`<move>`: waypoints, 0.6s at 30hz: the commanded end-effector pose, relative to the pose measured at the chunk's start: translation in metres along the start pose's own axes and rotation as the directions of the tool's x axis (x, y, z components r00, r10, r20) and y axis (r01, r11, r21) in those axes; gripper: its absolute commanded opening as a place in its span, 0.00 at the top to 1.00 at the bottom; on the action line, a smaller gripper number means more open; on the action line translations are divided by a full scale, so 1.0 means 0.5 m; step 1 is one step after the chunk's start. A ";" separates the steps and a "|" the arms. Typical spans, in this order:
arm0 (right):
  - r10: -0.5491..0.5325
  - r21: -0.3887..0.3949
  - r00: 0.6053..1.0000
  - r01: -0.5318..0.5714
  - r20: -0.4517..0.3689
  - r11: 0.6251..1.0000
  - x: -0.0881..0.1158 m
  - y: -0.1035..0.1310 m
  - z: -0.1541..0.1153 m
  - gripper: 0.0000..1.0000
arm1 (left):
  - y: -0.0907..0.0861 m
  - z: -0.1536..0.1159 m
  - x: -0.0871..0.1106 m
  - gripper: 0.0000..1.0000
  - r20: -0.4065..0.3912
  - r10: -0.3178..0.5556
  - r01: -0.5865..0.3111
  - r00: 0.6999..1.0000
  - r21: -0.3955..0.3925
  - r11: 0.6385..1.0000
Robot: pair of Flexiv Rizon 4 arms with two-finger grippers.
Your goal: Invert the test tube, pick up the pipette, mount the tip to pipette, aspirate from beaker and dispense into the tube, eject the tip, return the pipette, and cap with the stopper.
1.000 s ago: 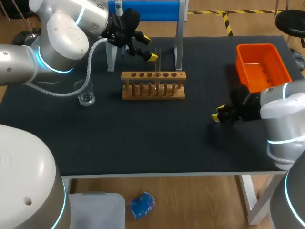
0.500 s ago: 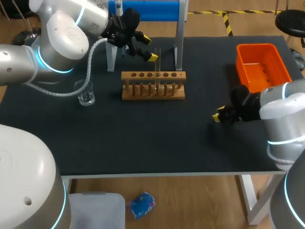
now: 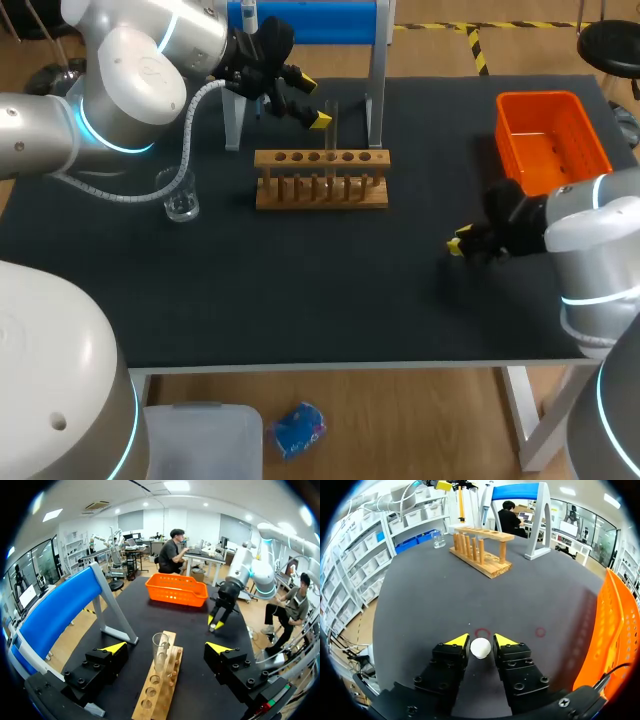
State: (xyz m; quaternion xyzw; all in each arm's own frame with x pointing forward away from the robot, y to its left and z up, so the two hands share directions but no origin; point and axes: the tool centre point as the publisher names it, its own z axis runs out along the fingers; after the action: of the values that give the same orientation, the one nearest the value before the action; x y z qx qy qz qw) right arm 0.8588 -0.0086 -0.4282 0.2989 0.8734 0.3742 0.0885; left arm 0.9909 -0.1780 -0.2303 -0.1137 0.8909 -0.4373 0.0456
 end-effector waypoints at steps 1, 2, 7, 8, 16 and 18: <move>0.001 -0.004 1.000 -0.001 0.004 1.000 0.004 -0.002 -0.004 0.74 | -0.001 0.000 -0.003 0.00 -0.004 -0.001 0.001 1.000 -0.004 1.000; 0.001 -0.004 1.000 -0.001 0.005 1.000 0.004 -0.002 -0.005 0.82 | -0.001 0.000 -0.003 0.00 -0.004 -0.001 0.001 1.000 -0.004 1.000; 0.004 -0.002 1.000 -0.004 0.007 1.000 0.006 -0.004 -0.008 0.84 | -0.001 0.000 -0.003 0.00 -0.004 -0.001 0.001 1.000 -0.004 1.000; 0.005 -0.002 1.000 -0.005 0.007 1.000 0.006 -0.005 -0.008 0.84 | -0.001 0.000 -0.003 0.00 -0.004 -0.001 0.001 1.000 -0.004 1.000; 0.015 0.001 1.000 -0.015 0.011 1.000 0.006 -0.009 -0.008 1.00 | -0.001 0.000 -0.003 0.00 -0.004 -0.001 0.001 1.000 -0.004 1.000; 0.018 0.002 1.000 -0.018 0.013 1.000 0.005 -0.009 -0.008 1.00 | -0.001 0.000 -0.003 0.00 -0.004 -0.001 0.001 1.000 -0.004 1.000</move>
State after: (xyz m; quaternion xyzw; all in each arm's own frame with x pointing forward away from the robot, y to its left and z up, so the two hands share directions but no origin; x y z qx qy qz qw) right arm 0.8544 -0.0114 -0.4278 0.3086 0.8712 0.3712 0.0894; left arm 0.9909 -0.1780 -0.2303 -0.1137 0.8909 -0.4373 0.0456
